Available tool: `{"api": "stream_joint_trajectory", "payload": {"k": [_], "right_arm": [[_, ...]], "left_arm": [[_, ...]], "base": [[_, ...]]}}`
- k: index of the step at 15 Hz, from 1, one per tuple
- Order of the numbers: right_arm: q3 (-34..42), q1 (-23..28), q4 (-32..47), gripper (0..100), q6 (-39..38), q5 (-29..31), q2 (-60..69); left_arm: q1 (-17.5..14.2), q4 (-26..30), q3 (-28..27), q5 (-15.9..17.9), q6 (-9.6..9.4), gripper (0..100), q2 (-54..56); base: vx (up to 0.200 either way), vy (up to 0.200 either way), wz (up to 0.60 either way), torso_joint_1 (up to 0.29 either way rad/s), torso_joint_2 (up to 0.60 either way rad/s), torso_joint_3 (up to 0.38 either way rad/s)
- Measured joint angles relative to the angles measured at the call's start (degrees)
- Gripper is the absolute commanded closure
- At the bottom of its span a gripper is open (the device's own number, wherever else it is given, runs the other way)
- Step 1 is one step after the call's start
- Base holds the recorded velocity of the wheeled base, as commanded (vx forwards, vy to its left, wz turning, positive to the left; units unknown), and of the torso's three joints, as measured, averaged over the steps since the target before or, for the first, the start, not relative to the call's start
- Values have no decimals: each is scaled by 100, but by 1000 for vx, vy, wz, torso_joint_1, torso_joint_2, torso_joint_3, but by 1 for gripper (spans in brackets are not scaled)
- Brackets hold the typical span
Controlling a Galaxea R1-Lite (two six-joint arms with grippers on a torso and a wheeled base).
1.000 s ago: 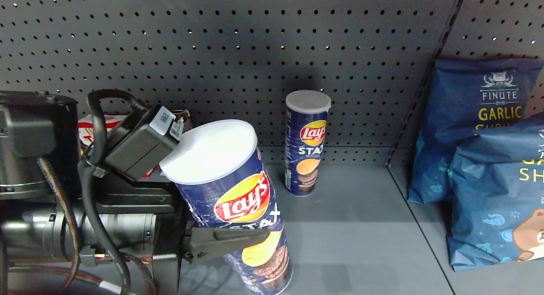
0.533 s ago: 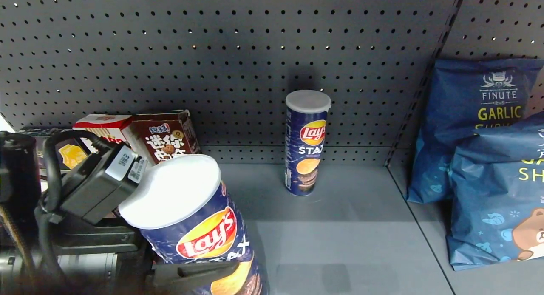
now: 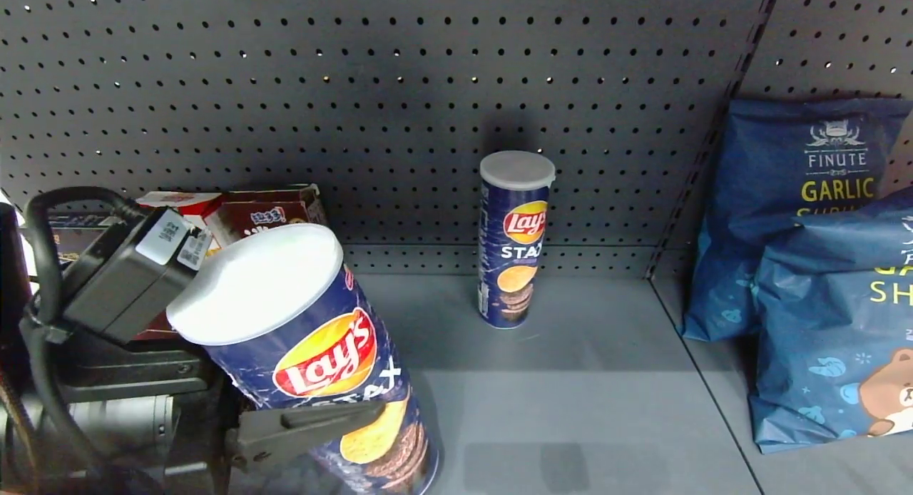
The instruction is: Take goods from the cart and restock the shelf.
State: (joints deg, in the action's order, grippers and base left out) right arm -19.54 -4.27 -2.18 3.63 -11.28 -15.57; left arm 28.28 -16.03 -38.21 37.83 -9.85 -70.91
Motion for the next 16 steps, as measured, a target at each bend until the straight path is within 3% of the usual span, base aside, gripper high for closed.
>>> {"api": "stream_joint_trajectory", "payload": {"k": [3, 6, 11, 16], "right_arm": [[-887, -778, -118, 0, 249, -591, -1309], [-1179, -1607, -389, 0, 310, -653, -2291], [-1287, -2337, -1754, 0, 321, -49, -3810], [-1697, -3112, -2061, 0, 329, 189, -4973]], "left_arm": [[7, -4, -413, -15, 2, 100, -212], [11, 13, -733, -12, 0, 100, -397], [11, 18, -886, -12, -2, 100, -524], [154, 54, -845, -11, -2, 100, -428]], "base": [[0, 0, 0, 0, 0, 0], [0, 0, 0, 0, 0, 0], [0, 0, 0, 0, 0, 0], [0, 0, 0, 0, 0, 0]]}}
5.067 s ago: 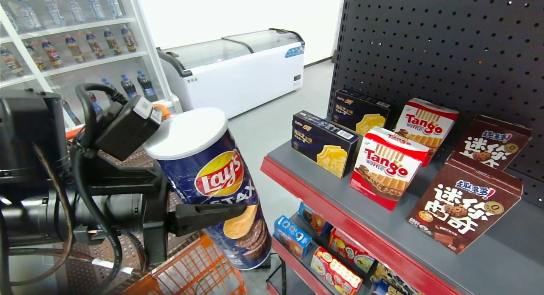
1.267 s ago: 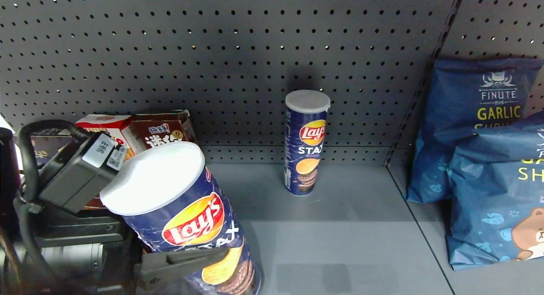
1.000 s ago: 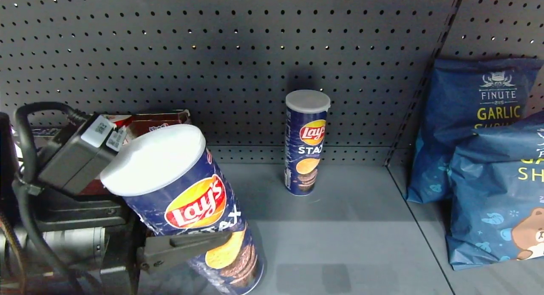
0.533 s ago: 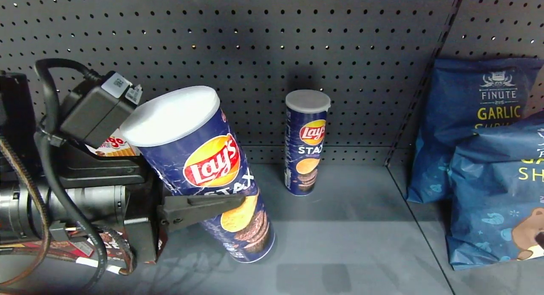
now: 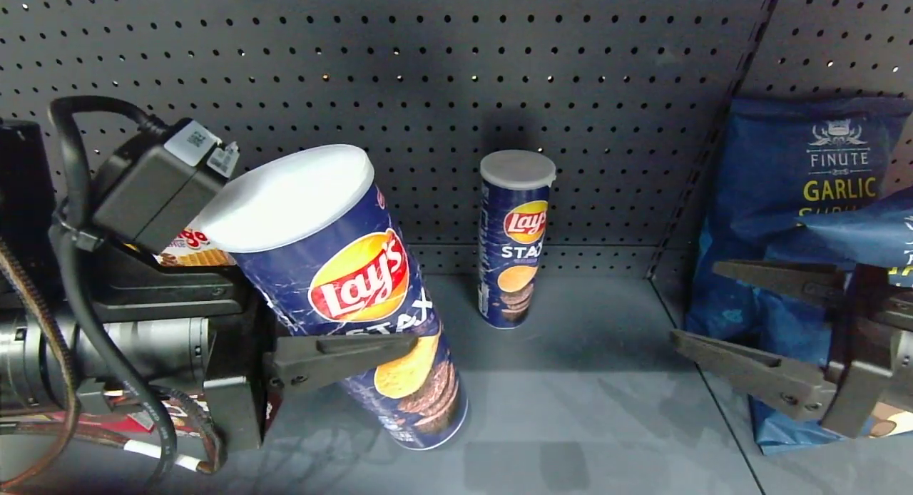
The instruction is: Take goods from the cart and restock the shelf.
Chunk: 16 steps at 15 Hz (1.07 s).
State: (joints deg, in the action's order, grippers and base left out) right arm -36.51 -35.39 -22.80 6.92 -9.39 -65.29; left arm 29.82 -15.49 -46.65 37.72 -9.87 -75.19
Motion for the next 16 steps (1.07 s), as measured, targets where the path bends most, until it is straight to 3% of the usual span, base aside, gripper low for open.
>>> {"api": "stream_joint_trajectory", "payload": {"k": [3, 9, 16], "right_arm": [[-76, -50, -385, 0, 139, 68, -538], [-378, -55, -564, 0, 180, 134, -1390], [-511, -44, -2784, 0, 189, 483, -2820]], "left_arm": [[41, 258, 208, 5, -6, 100, 218], [46, 252, 553, 10, -13, 100, 439], [24, 261, 600, 0, -6, 100, 458]], "base": [[0, 0, 0, 0, 0, 0], [0, 0, 0, 0, 0, 0], [0, 0, 0, 0, 0, 0]]}}
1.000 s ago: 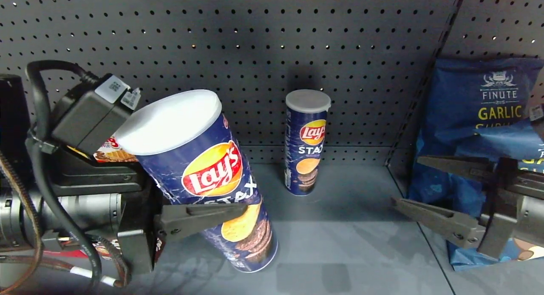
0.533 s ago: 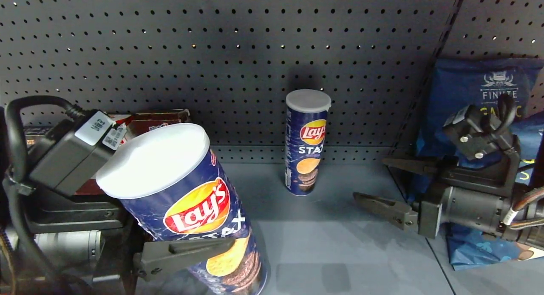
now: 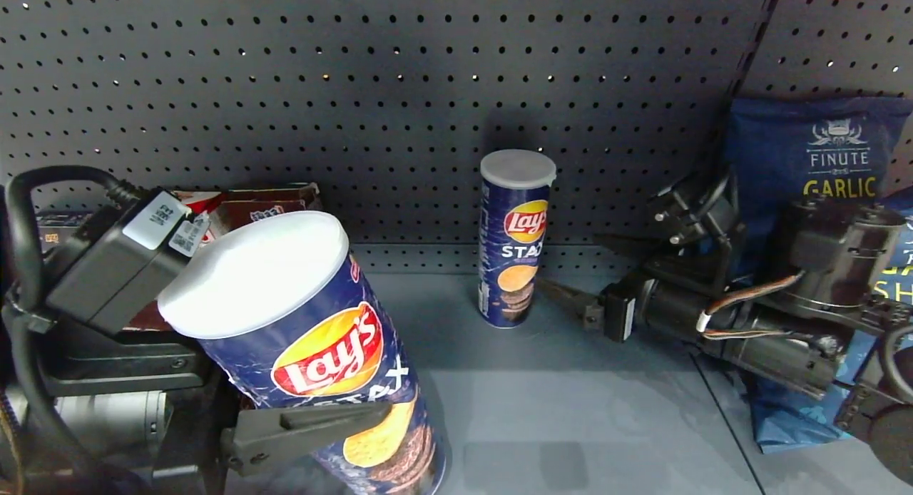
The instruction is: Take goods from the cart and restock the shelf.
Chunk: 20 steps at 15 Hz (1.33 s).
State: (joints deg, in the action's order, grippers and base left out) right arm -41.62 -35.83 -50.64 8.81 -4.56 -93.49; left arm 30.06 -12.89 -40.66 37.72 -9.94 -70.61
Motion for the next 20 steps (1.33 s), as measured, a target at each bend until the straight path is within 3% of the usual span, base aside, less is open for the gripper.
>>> {"api": "stream_joint_trajectory", "payload": {"k": [20], "right_arm": [[-909, 20, -328, 0, -173, -246, -1403]], "left_arm": [[1, -9, 139, -1, 1, 100, 0]], "base": [[0, 0, 0, 0, 0, 0]]}}
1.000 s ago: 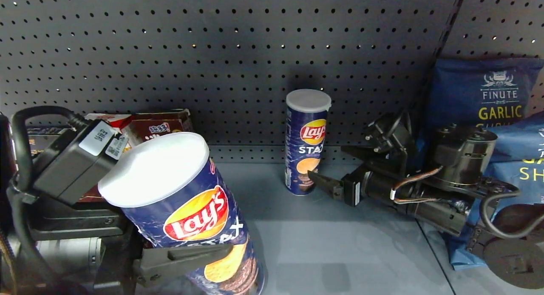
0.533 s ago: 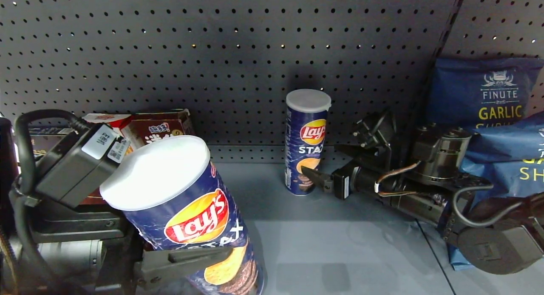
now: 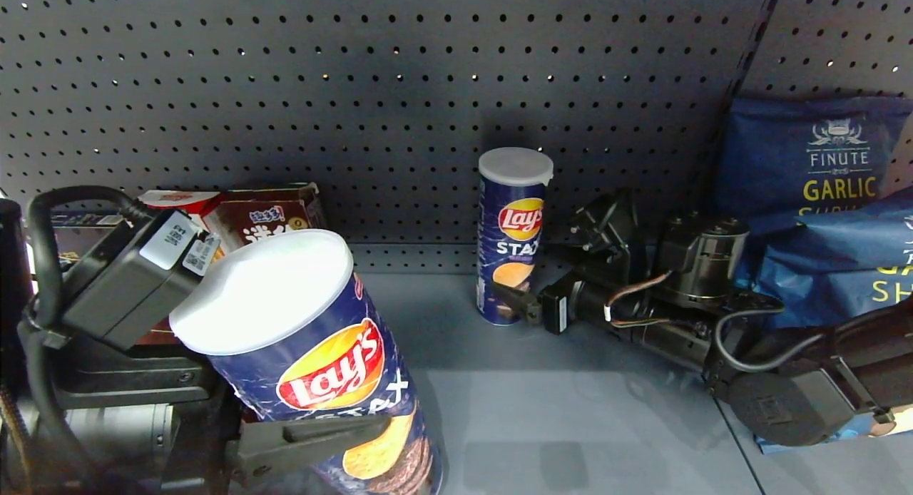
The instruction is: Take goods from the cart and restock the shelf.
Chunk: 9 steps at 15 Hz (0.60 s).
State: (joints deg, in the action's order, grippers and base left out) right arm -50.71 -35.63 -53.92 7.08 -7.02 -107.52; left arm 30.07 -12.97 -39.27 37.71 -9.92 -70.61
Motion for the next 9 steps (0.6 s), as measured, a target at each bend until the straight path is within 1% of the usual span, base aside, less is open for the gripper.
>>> {"api": "stream_joint_trajectory", "payload": {"k": [9], "right_arm": [[-402, -20, -85, 0, 0, -26, -480]], "left_arm": [[-1, -2, 7, 6, 5, 100, 0]], "base": [[0, 0, 0, 0, 0, 0]]}}
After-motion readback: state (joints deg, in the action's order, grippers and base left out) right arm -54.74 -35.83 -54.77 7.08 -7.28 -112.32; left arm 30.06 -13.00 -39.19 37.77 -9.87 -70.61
